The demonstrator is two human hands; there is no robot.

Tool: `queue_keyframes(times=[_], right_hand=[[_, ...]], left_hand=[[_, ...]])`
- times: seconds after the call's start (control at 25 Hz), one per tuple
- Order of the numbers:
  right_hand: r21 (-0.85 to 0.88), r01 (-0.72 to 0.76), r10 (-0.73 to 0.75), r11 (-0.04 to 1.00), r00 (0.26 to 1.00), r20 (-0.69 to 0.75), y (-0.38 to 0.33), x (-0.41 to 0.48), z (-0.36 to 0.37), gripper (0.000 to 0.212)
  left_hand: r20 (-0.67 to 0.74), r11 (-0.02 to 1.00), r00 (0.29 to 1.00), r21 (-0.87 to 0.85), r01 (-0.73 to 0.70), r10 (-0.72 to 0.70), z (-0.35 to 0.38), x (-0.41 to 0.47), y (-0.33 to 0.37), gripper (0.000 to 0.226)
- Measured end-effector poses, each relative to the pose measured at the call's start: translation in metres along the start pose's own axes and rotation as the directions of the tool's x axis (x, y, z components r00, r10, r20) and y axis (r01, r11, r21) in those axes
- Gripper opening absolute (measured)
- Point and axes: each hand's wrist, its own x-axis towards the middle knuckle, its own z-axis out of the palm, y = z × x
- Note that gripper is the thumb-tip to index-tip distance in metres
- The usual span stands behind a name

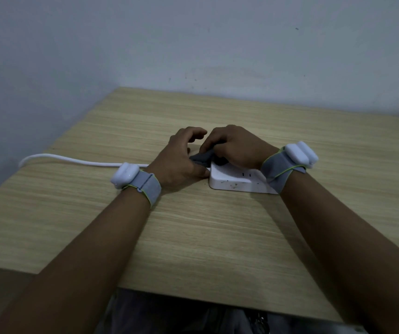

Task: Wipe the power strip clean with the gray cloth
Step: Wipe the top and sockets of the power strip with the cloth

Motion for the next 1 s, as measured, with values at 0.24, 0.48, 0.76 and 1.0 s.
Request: queue_keyframes(times=[0.24, 0.48, 0.76, 1.0], right_hand=[[-0.003, 0.059, -0.059, 0.998, 0.997, -0.044, -0.004, 0.005, 0.008, 0.01], [0.041, 0.064, -0.067, 0.997, 0.996, 0.054, 0.001, 0.011, 0.008, 0.027], [0.025, -0.001, 0.0, 1.0, 1.0, 0.018, 0.009, 0.012, 0.002, 0.023], [0.003, 0.012, -0.012, 1.0, 1.0, 0.014, 0.008, 0.01, 0.009, 0.016]], left_hand=[[-0.006, 0.999, 1.0, -0.033, -0.019, 0.019, -0.001, 0.0, -0.001, 0.082], [-0.015, 1.0, 0.999, -0.013, -0.028, 0.028, 0.0, -0.001, -0.001, 0.084], [-0.013, 1.0, 1.0, -0.006, -0.008, 0.008, 0.001, 0.0, -0.002, 0.092], [-0.027, 1.0, 1.0, -0.006, -0.014, 0.014, 0.001, -0.001, -0.002, 0.094]])
